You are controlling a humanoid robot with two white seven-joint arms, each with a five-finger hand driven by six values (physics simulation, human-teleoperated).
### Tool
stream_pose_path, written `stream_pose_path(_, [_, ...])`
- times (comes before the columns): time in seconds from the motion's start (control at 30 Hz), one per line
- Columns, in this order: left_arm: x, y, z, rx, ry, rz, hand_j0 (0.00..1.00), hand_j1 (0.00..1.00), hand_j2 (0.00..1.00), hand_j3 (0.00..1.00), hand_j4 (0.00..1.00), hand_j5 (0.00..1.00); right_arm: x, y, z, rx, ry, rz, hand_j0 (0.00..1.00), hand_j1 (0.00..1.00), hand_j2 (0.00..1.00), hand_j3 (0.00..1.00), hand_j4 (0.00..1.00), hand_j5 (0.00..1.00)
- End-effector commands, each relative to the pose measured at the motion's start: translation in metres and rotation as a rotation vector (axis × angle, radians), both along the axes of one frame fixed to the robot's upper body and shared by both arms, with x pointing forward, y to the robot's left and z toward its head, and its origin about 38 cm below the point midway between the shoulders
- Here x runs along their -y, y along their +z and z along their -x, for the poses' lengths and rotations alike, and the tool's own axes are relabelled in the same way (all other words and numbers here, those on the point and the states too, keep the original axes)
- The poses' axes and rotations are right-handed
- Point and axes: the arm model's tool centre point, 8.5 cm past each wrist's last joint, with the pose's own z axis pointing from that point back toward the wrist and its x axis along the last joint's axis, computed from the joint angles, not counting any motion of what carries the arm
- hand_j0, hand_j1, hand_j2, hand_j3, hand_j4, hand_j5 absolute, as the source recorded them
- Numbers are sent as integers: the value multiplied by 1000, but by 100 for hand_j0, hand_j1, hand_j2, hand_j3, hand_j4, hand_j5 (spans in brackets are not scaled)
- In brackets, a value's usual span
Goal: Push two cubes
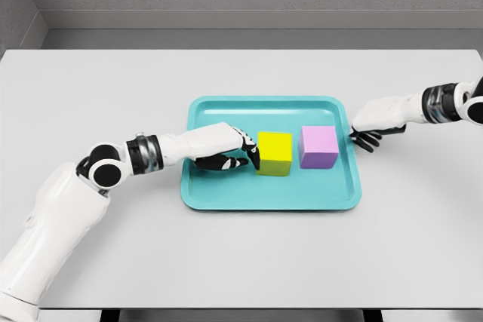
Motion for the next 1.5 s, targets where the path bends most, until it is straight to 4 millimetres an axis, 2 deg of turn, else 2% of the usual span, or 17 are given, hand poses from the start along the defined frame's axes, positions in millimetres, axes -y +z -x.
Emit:
stream_pose_path(0.0, [4, -8, 3, 28, -32, -65, 49, 49, 49, 49, 49, 49, 4, -1, -2, 13, -6, 25, 13, 13, 13, 13, 13, 13])
stream_pose_path(0.1, [4, -8, 3, 27, -31, -65, 49, 49, 49, 49, 49, 49, 2, 0, -2, 16, -1, 23, 12, 12, 12, 12, 12, 12])
stream_pose_path(0.2, [8, -8, 0, 22, -29, -60, 49, 49, 49, 49, 49, 49, -15, 0, -3, 17, 31, 9, 11, 11, 11, 11, 11, 11])
stream_pose_path(0.43, [8, -8, -1, 22, -29, -59, 49, 49, 49, 49, 49, 49, -32, 5, -3, 30, 73, -5, 11, 11, 11, 11, 11, 11])
stream_pose_path(0.97, [10, -8, 0, 23, -32, -58, 49, 49, 49, 49, 49, 49, -51, 5, -2, 33, 115, -26, 11, 11, 11, 11, 11, 11])
stream_pose_path(1.47, [7, -8, -1, 24, -28, -62, 49, 49, 49, 49, 49, 49, -42, 6, -2, 34, 97, -17, 12, 12, 12, 12, 12, 12])
